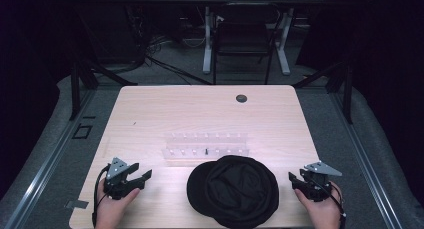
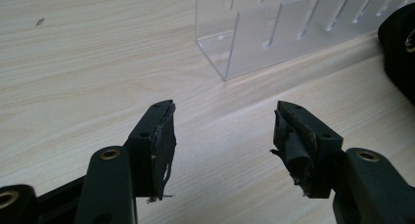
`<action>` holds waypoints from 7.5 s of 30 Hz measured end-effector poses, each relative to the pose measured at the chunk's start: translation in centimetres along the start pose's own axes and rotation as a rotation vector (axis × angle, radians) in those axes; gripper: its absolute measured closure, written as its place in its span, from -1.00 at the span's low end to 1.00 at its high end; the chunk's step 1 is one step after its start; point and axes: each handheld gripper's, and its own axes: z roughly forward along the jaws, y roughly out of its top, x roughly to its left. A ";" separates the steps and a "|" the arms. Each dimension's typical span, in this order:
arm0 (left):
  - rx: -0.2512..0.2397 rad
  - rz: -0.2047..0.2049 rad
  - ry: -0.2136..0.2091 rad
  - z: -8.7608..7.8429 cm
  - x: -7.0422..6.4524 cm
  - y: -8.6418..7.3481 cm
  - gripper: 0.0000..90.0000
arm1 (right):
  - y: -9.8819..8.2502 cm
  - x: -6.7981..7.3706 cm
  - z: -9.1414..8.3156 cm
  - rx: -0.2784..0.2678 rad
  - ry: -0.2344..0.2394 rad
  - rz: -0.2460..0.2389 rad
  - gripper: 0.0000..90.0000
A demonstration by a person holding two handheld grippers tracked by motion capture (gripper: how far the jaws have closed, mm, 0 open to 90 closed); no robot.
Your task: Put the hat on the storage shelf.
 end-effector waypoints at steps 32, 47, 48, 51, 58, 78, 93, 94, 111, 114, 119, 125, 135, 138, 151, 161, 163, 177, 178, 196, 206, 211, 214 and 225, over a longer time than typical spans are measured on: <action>0.012 -0.025 -0.064 0.1 -0.7 0.2 0.07 | 6.2 2.6 -4.0 0.362 0.281 0.096 0.47; 0.022 -0.020 -0.063 0.4 -0.8 0.2 0.05 | 6.0 3.3 -0.5 0.521 0.314 0.178 0.54; 0.022 -0.019 -0.063 0.4 -0.8 0.1 0.05 | 6.0 3.3 -0.4 0.522 0.309 0.183 0.56; 0.023 -0.018 -0.063 0.4 -0.7 0.1 0.06 | 5.9 3.2 0.0 0.531 0.316 0.202 0.58; 0.031 -0.017 -0.066 0.4 -0.7 0.2 0.06 | 5.6 2.9 0.8 0.588 0.345 0.229 0.65; 0.034 -0.014 -0.067 0.6 -0.8 0.1 0.07 | 5.3 2.0 1.4 0.627 0.449 0.370 0.94; 0.037 -0.014 -0.071 0.6 -0.8 0.1 0.07 | 7.9 2.2 -1.7 0.555 0.592 0.426 0.96; 0.037 -0.014 -0.071 0.6 -0.8 0.1 0.07 | 7.9 2.2 -1.7 0.555 0.592 0.426 0.96; 0.035 -0.022 -0.077 0.7 -0.8 0.0 0.04 | 10.8 2.8 -4.5 0.461 0.791 0.473 0.96; 0.040 -0.026 -0.070 0.7 -0.8 0.0 0.00 | 11.6 3.3 -4.9 0.432 0.821 0.470 0.96; 0.033 -0.039 -0.072 0.7 -0.5 0.0 -0.01 | 12.5 3.6 -5.5 0.415 0.842 0.464 0.96; 0.034 -0.040 -0.080 0.7 -0.5 0.0 -0.01 | 13.1 3.5 -5.9 0.383 0.866 0.472 0.96; 0.044 -0.031 -0.080 0.8 -0.7 0.0 -0.01 | 14.2 3.2 -7.4 0.326 0.905 0.479 0.96; 0.042 -0.028 -0.076 0.8 -0.7 0.0 -0.01 | 14.7 3.1 -8.0 0.303 0.911 0.484 0.96; 0.045 -0.025 -0.077 0.9 -0.7 0.0 -0.02 | 15.8 2.0 -9.3 0.252 0.896 0.483 0.96; 0.047 -0.026 -0.076 0.9 -0.7 0.0 -0.02 | 17.3 1.8 -10.5 0.196 0.913 0.499 0.97; 0.044 -0.028 -0.077 0.9 -0.7 0.0 -0.02 | 17.9 1.8 -10.7 0.187 0.919 0.485 0.96; 0.046 -0.026 -0.080 0.9 -0.7 0.0 -0.02 | 20.9 2.3 -11.6 0.117 0.931 0.482 0.96; 0.040 -0.030 -0.078 1.0 -0.7 0.0 -0.02 | 21.2 2.3 -11.6 0.111 0.935 0.481 0.97; 0.044 -0.033 -0.085 1.0 -0.6 0.0 -0.03 | 24.3 3.5 -11.1 0.082 0.941 0.488 0.97; 0.046 -0.032 -0.084 1.0 -0.6 0.0 -0.02 | 25.5 4.3 -9.8 0.079 0.943 0.502 0.97; 0.047 -0.031 -0.085 1.0 -0.6 0.0 -0.03 | 25.8 4.7 -9.3 0.066 0.928 0.502 0.97; 0.046 -0.029 -0.086 1.0 -0.5 0.0 -0.02 | 26.2 5.0 -8.5 0.061 0.916 0.496 0.97; 0.047 -0.025 -0.087 1.1 -0.5 0.1 -0.02 | 27.0 6.2 -6.4 0.052 0.913 0.487 0.97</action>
